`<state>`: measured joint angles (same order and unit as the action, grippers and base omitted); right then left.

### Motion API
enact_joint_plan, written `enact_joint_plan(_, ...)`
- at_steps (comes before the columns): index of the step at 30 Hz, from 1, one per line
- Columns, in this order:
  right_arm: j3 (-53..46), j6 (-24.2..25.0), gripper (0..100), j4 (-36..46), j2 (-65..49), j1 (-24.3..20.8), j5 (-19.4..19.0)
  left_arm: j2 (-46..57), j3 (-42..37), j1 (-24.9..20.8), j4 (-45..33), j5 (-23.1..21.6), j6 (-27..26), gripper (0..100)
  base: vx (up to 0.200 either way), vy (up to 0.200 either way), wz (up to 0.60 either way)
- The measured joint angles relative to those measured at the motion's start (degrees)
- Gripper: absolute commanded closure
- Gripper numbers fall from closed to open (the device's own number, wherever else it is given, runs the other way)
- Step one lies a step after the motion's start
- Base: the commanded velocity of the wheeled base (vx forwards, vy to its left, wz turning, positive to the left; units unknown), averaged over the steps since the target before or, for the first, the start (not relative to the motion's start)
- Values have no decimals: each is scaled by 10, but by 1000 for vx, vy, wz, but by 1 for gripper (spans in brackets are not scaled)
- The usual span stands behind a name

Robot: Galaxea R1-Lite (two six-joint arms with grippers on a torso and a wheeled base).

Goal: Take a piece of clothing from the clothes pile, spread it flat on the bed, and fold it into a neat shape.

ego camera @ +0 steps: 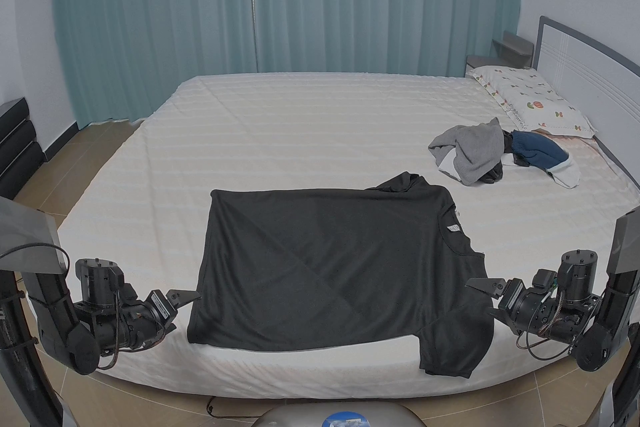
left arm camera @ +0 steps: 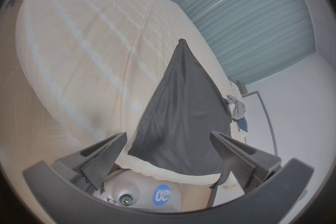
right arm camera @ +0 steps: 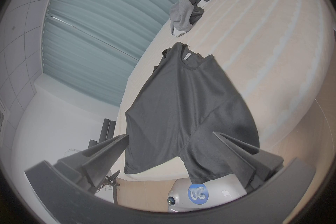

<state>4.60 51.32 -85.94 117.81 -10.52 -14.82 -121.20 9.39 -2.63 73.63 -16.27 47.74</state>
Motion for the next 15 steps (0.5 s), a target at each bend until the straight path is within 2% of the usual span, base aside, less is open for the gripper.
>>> enact_joint_plan(8,3,-2,0,-2,17,2,0,-44,-16,-32,31,54,-8,0,0,0,0)
enact_joint_plan(15,7,-3,0,-2,21,2,1,-60,-9,-55,32,58,-8,0,0,0,0)
